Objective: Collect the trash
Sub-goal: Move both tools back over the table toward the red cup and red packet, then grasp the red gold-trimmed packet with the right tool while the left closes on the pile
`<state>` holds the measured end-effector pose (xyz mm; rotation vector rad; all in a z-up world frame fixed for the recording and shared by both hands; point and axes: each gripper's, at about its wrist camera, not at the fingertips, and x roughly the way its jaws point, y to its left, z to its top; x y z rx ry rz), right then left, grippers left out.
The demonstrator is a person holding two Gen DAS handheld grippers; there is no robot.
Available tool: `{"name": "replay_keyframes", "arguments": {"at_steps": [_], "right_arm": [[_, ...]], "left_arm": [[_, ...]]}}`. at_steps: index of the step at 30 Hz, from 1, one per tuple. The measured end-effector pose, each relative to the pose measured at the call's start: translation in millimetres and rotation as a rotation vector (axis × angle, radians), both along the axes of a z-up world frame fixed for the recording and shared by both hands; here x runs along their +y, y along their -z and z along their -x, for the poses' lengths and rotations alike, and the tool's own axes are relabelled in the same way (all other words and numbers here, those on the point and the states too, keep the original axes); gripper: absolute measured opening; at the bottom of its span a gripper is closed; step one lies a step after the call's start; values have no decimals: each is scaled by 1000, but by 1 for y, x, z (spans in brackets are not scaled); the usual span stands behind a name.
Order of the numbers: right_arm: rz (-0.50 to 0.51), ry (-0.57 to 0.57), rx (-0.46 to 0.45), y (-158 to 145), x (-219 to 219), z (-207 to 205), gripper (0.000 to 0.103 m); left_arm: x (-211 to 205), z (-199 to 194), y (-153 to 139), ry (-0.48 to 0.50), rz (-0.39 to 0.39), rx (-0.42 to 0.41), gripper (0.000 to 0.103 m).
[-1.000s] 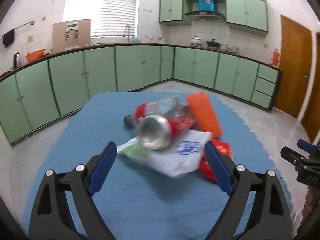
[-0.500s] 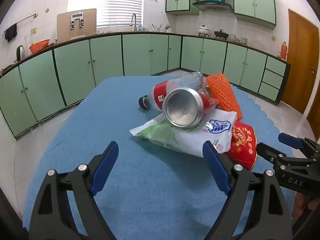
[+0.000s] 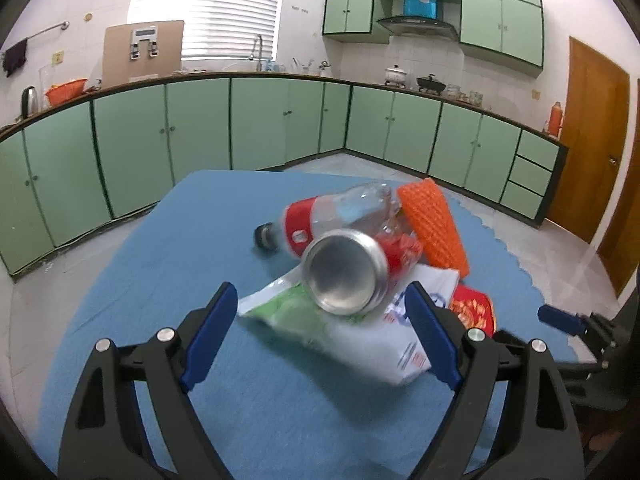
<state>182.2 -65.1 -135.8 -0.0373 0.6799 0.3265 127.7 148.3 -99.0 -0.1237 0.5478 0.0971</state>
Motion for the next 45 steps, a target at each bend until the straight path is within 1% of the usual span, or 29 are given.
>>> {"name": "replay_keyframes", "arguments": {"at_steps": [2, 4, 6, 9, 10, 12, 16, 21, 22, 25, 27, 29, 30, 32, 37, 39, 41, 45], "right_arm": [[2, 4, 2, 1, -1, -1, 81], [3, 6, 5, 1, -3, -1, 81], [8, 10, 2, 1, -5, -1, 81], [11, 17, -2, 1, -8, 0, 81], [10, 21, -2, 0, -9, -1, 81], [7, 27, -1, 0, -12, -1, 81], [0, 44, 2, 0, -19, -3, 81], [-2, 57, 1, 1, -27, -6, 81], [-3, 59, 1, 0, -28, -6, 81], [-5, 66, 1, 1, -30, -6, 81], [-5, 66, 4, 2, -32, -7, 81], [-7, 65, 6, 3, -32, -8, 81], [-8, 64, 7, 3, -31, -8, 81], [-7, 60, 7, 3, -30, -8, 81], [11, 46, 1, 3, -26, -6, 81], [15, 44, 0, 4, -26, -6, 81], [18, 44, 0, 3, -26, -7, 81], [16, 51, 1, 3, -28, -9, 81]], "left_arm": [[-2, -7, 1, 2, 11, 3, 83], [-3, -10, 1, 7, 20, 2, 77], [-7, -12, 1, 21, 32, -1, 68], [-13, -13, 0, 56, 60, -5, 58], [-14, -13, 1, 68, 71, -4, 56], [-20, -15, 1, 102, 93, -1, 47], [-34, -15, 7, 152, 106, 11, 46], [-45, -13, 11, 216, 148, 22, 46], [-45, -13, 12, 211, 146, 21, 46], [-37, -10, 10, 167, 142, 13, 52], [-32, -7, 8, 143, 139, 12, 63], [-27, -4, 6, 113, 134, 9, 67], [-25, -4, 6, 96, 119, 6, 72], [-21, -8, 5, 83, 96, 4, 77], [-16, -27, 9, 92, 93, 22, 80], [-18, -34, 10, 97, 77, 25, 83], [-20, -41, 12, 100, 61, 31, 84], [-20, -51, 20, 109, 65, 51, 85]]}}
